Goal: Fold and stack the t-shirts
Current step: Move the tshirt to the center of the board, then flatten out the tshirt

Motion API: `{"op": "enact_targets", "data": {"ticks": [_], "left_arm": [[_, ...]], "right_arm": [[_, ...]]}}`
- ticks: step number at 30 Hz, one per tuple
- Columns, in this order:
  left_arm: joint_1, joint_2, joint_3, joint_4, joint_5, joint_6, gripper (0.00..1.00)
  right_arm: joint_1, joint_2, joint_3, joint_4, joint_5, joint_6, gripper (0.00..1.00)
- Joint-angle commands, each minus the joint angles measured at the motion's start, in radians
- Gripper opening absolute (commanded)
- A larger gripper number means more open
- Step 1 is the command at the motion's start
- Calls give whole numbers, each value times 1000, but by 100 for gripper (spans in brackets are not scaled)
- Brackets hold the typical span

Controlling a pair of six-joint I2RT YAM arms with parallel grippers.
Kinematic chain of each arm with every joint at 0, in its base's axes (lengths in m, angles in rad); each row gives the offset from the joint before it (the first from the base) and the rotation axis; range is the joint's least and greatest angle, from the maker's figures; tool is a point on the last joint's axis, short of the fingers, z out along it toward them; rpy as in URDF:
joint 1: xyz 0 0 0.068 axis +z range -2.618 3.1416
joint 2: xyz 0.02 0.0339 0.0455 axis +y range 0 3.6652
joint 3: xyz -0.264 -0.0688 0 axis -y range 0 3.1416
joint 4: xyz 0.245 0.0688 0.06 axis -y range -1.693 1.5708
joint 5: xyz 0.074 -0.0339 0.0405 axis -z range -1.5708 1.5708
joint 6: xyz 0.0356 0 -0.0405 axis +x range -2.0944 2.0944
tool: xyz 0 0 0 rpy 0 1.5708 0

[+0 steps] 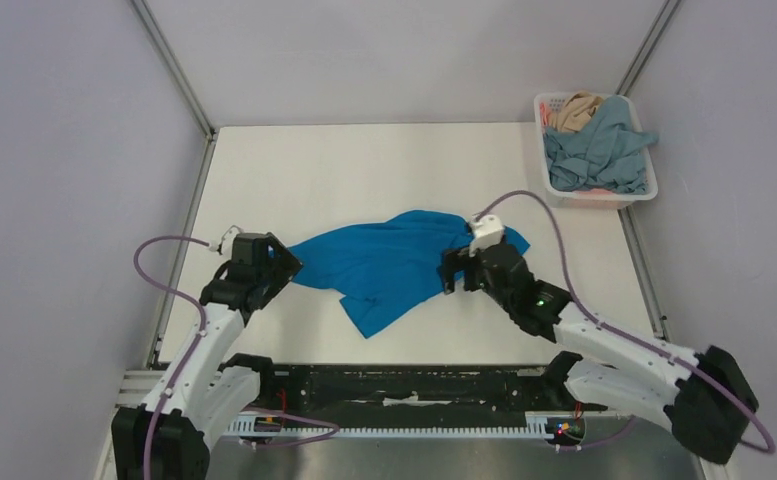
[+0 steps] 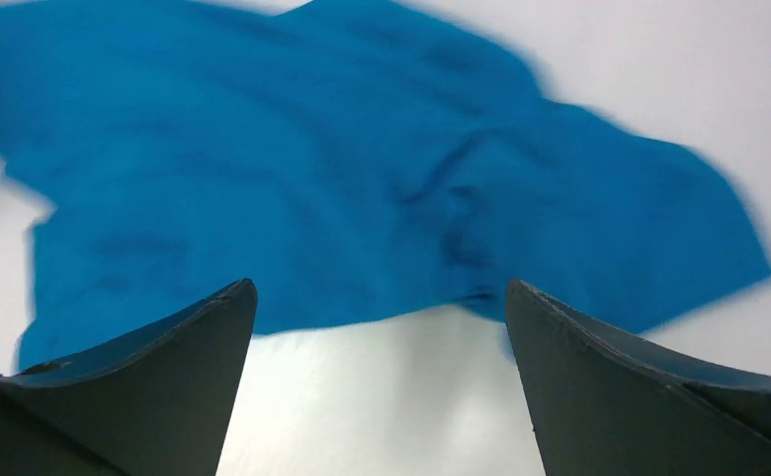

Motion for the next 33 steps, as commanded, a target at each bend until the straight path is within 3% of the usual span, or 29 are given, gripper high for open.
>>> {"op": "enact_targets", "data": {"ticks": [1,4,8,18,23,25,27,33], "left_arm": [[6,74,79,-9,-145,-18,96],[7,91,81,-9,-197,-23,96],[12,71,65,-2,-226,-34,96],[17,34,41,12,-229,-36,96],[18,32,40,10,-227,-34,96],[19,30,41,8,-228,-28,96],[19,25,37,10,-227,-26,96],[20,42,-5,60,-156,-24,96]], "right_arm": [[308,237,118,101,-121,-76,98],[486,469,283,52,-89,-92,98],[599,696,456,-5,-26,-45,96],[633,940,604,-105,-2,22,66],[629,956,568,-158,27,51,51],[611,937,515,-168,53,57,36],[563,883,436,-161,68,82,1],[390,549,189,-101,181,105,0]]}}
